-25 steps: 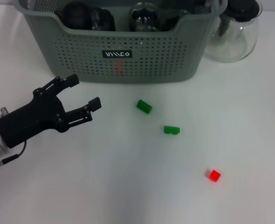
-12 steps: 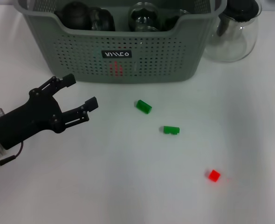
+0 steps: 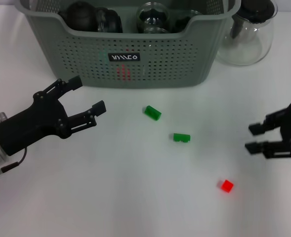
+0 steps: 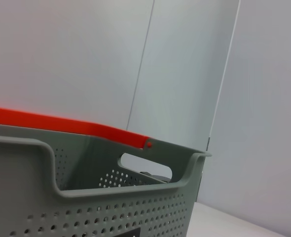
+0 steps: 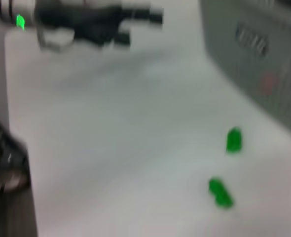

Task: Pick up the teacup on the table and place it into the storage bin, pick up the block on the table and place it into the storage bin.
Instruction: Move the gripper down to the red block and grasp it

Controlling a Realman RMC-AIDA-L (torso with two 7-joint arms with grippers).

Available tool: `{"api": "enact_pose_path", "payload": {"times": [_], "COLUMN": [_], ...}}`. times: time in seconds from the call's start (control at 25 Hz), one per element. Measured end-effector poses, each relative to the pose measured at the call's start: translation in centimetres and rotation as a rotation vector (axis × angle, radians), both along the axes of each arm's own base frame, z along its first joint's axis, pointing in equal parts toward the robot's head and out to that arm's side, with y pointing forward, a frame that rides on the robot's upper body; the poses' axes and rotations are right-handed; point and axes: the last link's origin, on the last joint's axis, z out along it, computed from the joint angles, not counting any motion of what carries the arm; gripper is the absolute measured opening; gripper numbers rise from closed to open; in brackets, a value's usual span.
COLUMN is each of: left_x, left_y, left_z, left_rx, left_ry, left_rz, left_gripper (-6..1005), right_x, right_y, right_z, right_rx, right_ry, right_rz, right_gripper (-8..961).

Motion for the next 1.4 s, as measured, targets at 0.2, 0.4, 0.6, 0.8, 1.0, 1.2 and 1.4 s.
{"api": "enact_pose_path", "payload": {"times": [0.2,0.4,0.6,0.8,1.0,1.2,1.4], "left_x": [-0.1,-0.2,-0.2,-0.3,-0.3,-0.3,-0.3], "left_y": [-0.2,-0.3,-0.3,-0.3,-0.4,-0.3,-0.3], "left_z": [0.0,0.0,0.0,0.0,0.0,0.0,0.0], "left_rx": [0.0,0.0,0.001,0.001,0.001,0.002,0.002], "left_ry": [-0.001,-0.002,-0.001,-0.001,-0.001,0.0,0.001], "left_rz": [0.006,0.008,0.01,0.012,0.014,0.015,0.015], "left_gripper": [948,948,948,948,948,948,948], "right_x": [-1.0,-2.9,-4.3,-4.3,-4.4,-4.4,-3.9], "right_y": [0.8,1.2,1.2,0.7,0.3,-0.1,-0.1], "right_z": [-2.1,-4.5,-6.8,-8.9,-9.9,-10.5,-10.9], "right_rx": [-0.087,-0.175,-0.224,-0.232,-0.231,-0.249,-0.245], "right_ry": [-0.155,-0.297,-0.381,-0.494,-0.516,-0.522,-0.529], "right_rz": [-0.024,0.016,0.01,0.017,0.02,0.031,0.019], "right_gripper": [464,445,442,440,441,441,441]}}
